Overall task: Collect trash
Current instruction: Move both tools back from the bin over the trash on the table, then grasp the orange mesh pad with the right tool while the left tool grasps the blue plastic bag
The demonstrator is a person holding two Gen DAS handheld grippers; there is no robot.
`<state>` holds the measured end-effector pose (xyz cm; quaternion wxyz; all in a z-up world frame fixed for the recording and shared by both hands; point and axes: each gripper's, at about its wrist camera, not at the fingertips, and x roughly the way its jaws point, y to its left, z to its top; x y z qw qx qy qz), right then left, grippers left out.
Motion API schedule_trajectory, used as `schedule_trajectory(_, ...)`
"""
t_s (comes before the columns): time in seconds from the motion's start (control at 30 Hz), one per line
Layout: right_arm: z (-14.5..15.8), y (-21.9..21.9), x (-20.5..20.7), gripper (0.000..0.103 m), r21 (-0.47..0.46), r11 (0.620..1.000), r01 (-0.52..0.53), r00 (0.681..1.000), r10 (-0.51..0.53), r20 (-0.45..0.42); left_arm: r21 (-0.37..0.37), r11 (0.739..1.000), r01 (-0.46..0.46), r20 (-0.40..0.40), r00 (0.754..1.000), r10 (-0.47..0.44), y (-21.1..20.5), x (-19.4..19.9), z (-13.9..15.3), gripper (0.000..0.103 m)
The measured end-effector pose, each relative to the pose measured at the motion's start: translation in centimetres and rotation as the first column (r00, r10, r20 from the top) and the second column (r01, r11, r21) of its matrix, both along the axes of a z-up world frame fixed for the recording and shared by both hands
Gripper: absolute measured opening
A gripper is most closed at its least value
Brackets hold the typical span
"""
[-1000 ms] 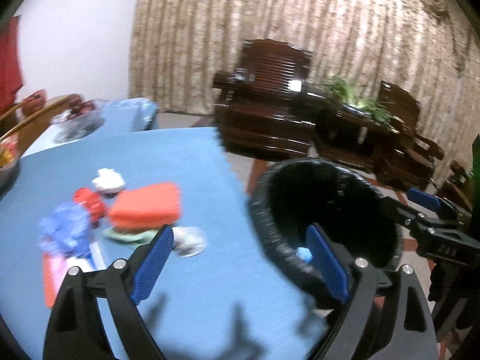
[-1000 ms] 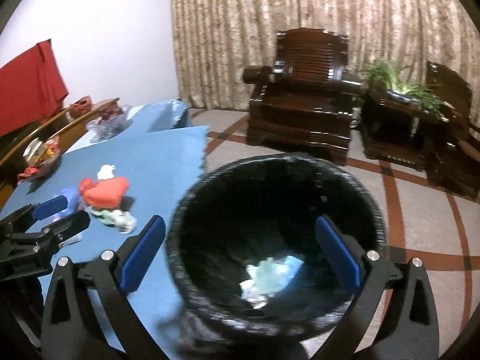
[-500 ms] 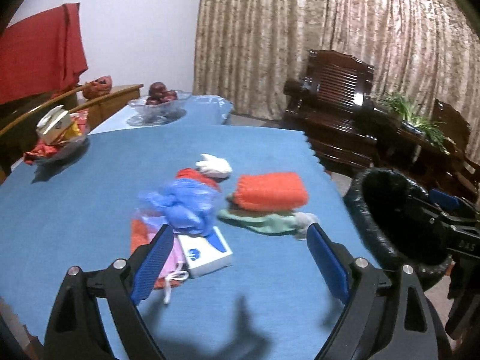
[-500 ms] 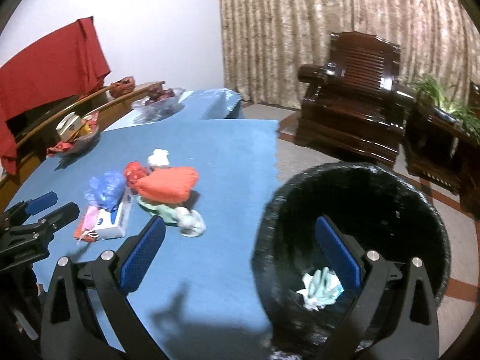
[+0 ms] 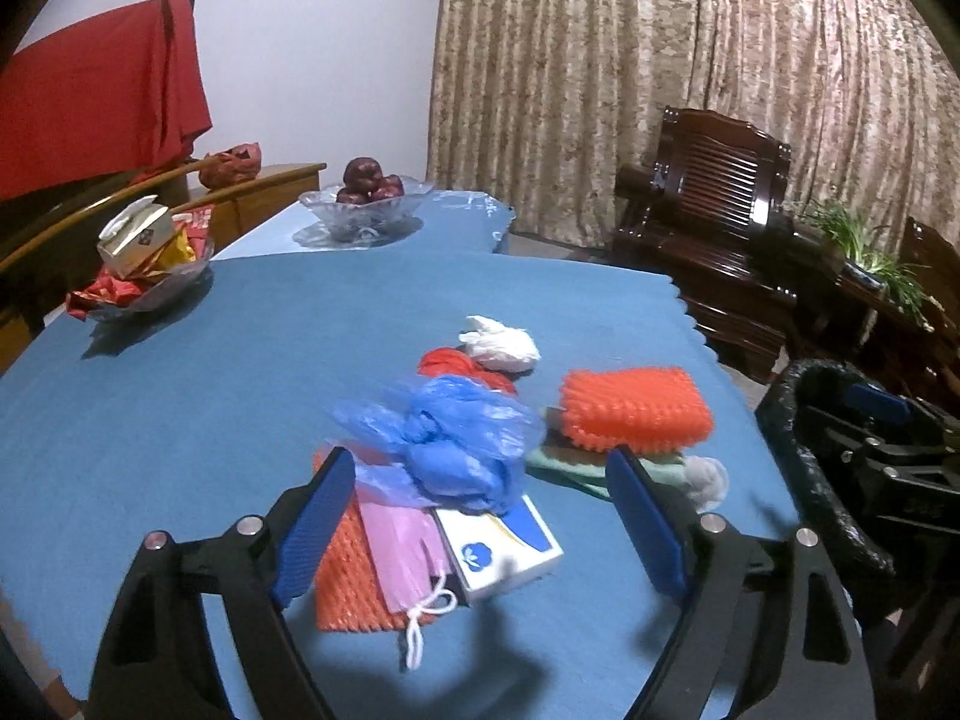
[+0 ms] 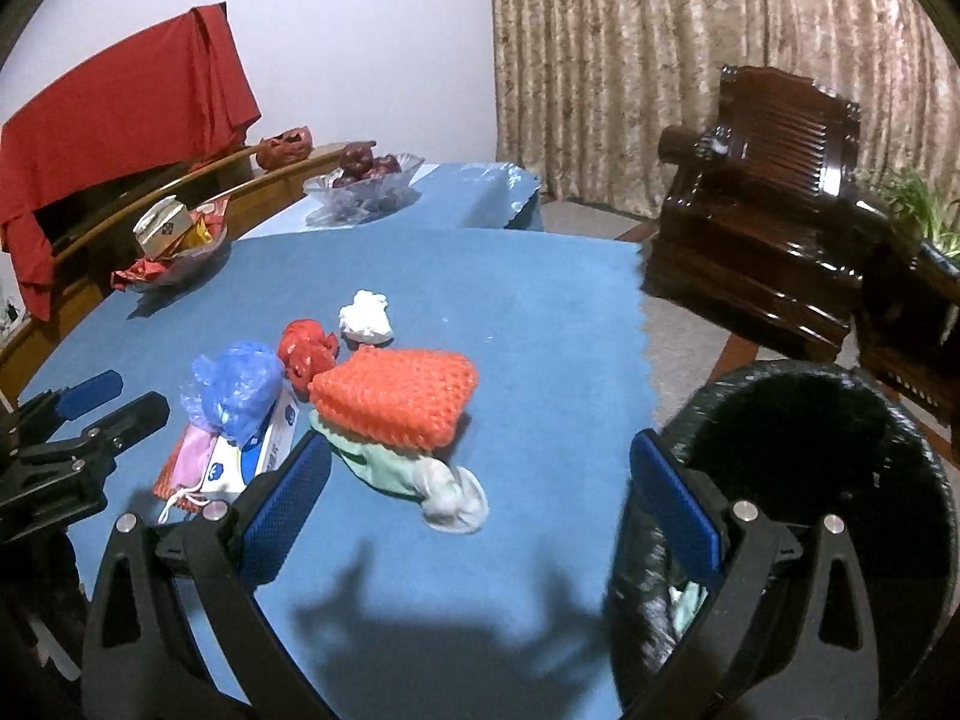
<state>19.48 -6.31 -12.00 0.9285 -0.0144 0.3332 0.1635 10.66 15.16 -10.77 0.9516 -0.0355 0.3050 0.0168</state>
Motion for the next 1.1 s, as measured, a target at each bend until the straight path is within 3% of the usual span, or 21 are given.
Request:
schedule_trajectory(0.2,-2.2,2.0,3.3,0.086,-0.012,1.000,-0.013,0.998,0.012,-0.057,0.004,1.000,-0.013,-0.014,1.000,0.013,0.8,1.3,-1.0,0.081)
schedule_trajectory(0.67,-5.5,3.4,8.1,0.078,-0.016,1.000,-0.020,0.987,0.017,-0.163,0.004,1.000,-0.019,-0.053,0.998,0.019,1.0,5.5,-3.4,0.079)
schedule_trajectory(0.77,-5.6,3.5,8.4,0.062,0.015,0.998,-0.067,0.981,0.068,-0.184,-0.006,1.000,0.003,-0.075,0.997,-0.004,0.9,6.4,-4.0,0.063)
schedule_trajectory(0.83,-5.6,3.7,8.5,0.044,0.037,0.995,-0.096,0.975,0.102,-0.197,-0.013,1.000,0.017,-0.093,0.995,-0.018,0.6,6.8,-4.4,0.048)
schedule_trajectory(0.9,-5.5,3.9,8.4,0.029,0.068,0.989,-0.129,0.969,0.140,-0.205,-0.024,0.999,0.023,-0.103,0.994,-0.026,0.5,7.1,-4.7,0.043)
schedule_trajectory(1.07,-4.7,4.0,8.1,0.021,0.084,0.984,-0.154,0.968,0.168,-0.185,-0.030,0.999,0.032,-0.085,0.996,-0.034,0.3,7.1,-4.2,0.023)
schedule_trajectory(1.1,-4.4,3.9,8.0,0.020,0.088,0.984,-0.155,0.970,0.169,-0.174,-0.031,0.999,0.034,-0.081,0.996,-0.037,0.2,7.1,-4.0,0.013)
